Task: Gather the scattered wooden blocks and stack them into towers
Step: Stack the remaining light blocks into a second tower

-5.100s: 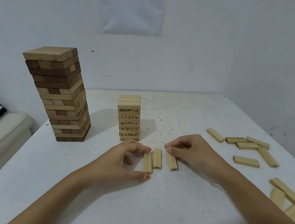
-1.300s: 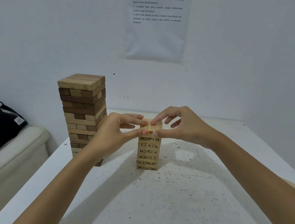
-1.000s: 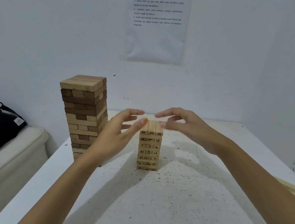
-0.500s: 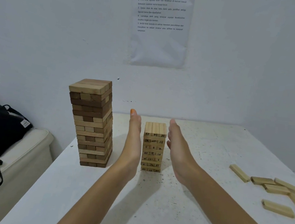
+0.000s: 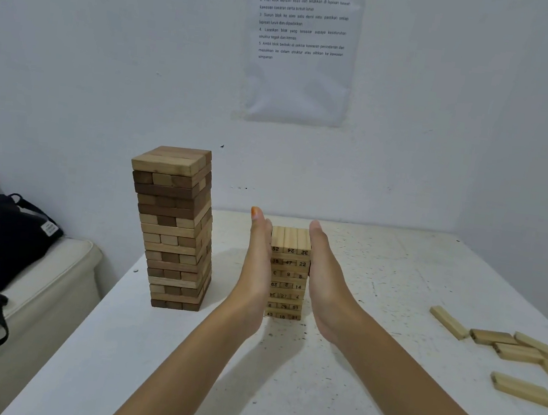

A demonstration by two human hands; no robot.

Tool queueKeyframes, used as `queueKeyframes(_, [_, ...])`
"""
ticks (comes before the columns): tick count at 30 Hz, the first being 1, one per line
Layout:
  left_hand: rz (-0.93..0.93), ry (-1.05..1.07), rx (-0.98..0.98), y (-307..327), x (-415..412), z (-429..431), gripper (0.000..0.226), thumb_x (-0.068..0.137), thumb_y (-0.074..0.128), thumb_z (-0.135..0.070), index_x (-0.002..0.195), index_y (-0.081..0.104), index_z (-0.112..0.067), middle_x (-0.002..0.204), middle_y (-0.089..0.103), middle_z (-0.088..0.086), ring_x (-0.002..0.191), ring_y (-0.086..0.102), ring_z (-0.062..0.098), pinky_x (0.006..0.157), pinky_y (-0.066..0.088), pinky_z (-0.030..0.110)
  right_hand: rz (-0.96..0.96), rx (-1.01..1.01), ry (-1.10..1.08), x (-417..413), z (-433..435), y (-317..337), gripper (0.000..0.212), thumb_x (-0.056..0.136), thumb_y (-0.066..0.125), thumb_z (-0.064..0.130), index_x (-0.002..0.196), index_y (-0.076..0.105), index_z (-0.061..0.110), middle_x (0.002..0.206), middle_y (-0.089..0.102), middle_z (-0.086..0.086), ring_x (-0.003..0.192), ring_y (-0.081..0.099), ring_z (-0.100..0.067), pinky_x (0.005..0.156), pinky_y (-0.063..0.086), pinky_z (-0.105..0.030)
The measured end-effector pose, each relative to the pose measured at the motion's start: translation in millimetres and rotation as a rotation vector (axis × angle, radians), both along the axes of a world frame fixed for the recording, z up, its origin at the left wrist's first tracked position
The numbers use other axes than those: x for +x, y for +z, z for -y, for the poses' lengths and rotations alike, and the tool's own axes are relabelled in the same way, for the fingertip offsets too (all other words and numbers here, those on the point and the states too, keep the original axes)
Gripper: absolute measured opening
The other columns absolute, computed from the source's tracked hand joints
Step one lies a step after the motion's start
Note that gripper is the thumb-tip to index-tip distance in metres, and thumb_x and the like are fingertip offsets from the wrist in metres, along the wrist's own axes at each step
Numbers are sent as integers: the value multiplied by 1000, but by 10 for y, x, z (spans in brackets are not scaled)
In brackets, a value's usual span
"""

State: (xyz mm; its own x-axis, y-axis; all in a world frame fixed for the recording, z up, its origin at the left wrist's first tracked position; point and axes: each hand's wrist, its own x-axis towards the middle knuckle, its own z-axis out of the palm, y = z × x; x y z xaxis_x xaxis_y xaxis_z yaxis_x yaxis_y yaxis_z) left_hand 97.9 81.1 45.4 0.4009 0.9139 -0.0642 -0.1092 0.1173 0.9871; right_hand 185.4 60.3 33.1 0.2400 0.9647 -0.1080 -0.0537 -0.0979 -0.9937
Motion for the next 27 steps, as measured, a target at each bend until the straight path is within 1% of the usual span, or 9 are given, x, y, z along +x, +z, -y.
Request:
queueKeyframes(2, [2,5,-3,2,6,1,78,84,11,-77,151,16,-37,157,25,-8,144,22,10,114,15,36,-1,11,-1,12,-9,-15,63,97,17,64,153,18,34,152,37,5,130,39,-7,93,30,-25])
queueKeyframes(6, [-10,11,-1,8,15,16,74,86,9,-74,151,16,-38,157,24,-8,144,20,11,115,13,37,9,-8,5,-2,4,0,64,97,16,65,153,19,35,147,45,4,126,46,-10,72,35,-19])
queueKeyframes(10, [-15,17,6,21,15,38,73,87,9,-74,151,16,-38,157,23,-9,145,19,10,115,13,37,5,12,2,15,-32,-49,65,96,16,66,153,20,34,148,44,3,132,43,-13,87,34,-26])
queueKeyframes(13, [-19,9,27,66,0,80,70,90,9,-69,150,19,-36,141,41,-15,129,37,3,102,22,28,20,19,-5,11,-3,-23,64,97,16,64,153,22,34,147,45,4,126,45,-10,82,36,-23])
queueKeyframes(15, [-36,18,63,106,-20,124,65,93,8,-65,149,21,-35,120,46,-18,111,42,-2,100,23,27,14,47,-43,22,54,34,61,99,15,60,154,16,33,156,31,6,133,37,-9,99,32,-29])
queueKeyframes(17, [-27,55,91,125,-44,143,63,93,8,-64,149,18,-37,139,36,-22,132,30,1,111,15,32,25,78,-86,46,137,110,60,100,16,57,154,7,34,161,10,11,146,17,-10,116,14,-36])
queueKeyframes(19, [-4,134,186,116,-56,153,58,96,12,-59,149,19,-39,153,20,-22,142,14,0,112,9,24,71,118,-126,95,205,151,58,100,22,54,154,7,37,161,5,16,148,8,-6,117,7,-36])
queueKeyframes(22, [7,221,461,94,-47,217,46,99,29,-47,144,33,-37,149,28,-26,133,23,-13,97,16,5,185,226,-183,175,327,162,51,102,35,44,150,22,40,157,19,21,144,16,-3,107,16,-26])
queueKeyframes(27, [6,144,711,-6,78,453,37,87,47,-34,124,52,-33,126,51,-26,120,43,-10,93,37,12,345,327,-340,390,687,101,36,95,56,18,126,51,35,130,49,19,117,47,4,87,41,-14])
